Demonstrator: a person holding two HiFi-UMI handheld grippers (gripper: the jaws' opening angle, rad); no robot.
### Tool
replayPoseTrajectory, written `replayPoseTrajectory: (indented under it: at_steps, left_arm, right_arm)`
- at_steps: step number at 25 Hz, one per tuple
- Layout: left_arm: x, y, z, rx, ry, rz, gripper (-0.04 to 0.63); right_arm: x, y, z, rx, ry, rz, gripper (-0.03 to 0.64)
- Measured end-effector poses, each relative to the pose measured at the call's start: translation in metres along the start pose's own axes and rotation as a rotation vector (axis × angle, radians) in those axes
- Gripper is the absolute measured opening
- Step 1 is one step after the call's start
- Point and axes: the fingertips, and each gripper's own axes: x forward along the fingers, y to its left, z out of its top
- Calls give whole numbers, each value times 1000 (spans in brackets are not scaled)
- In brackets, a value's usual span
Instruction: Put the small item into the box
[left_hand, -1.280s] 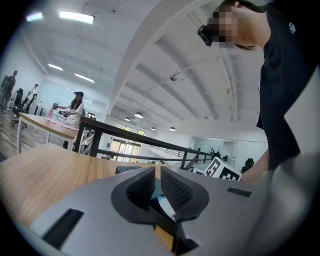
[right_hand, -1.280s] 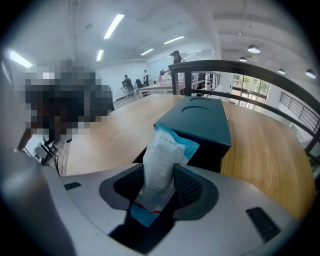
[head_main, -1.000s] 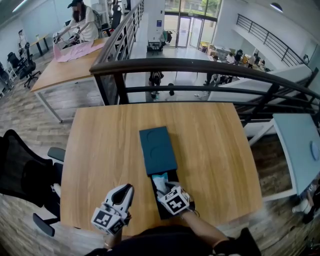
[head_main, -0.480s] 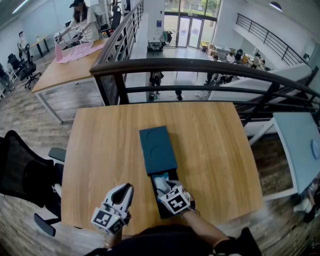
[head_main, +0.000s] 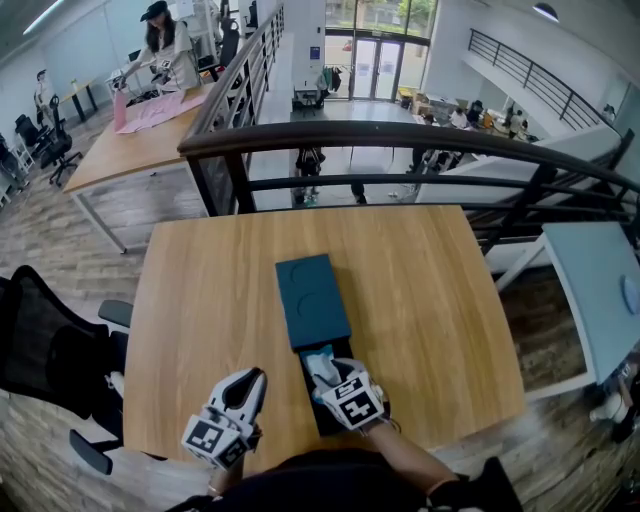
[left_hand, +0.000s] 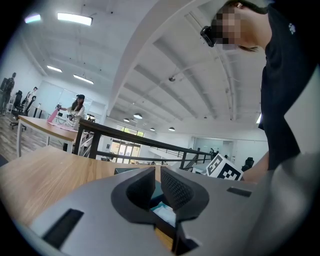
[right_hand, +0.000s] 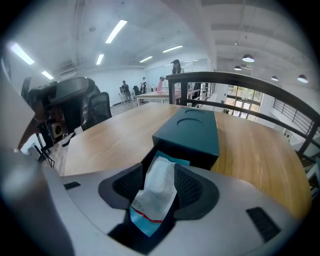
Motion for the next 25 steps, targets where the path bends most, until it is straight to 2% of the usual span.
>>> replayPoseTrajectory:
  at_steps: [5,9,19,25]
  left_arm:
    - [0,-3,2,0,12,2,23]
    - [0,-6,5,2,15,3,23]
    - [2,-15,10,18,27,21,23]
    - [2,-19,8,8,32,30,23]
  right_arm:
    - [-18,-9,17,58,-109,-59,109]
    - [-33,-13,28,100,-185,-75,67]
    - [-62,-18,57,149,-355,-42,57]
    - [-70,-16,63,144,-377,-19,51]
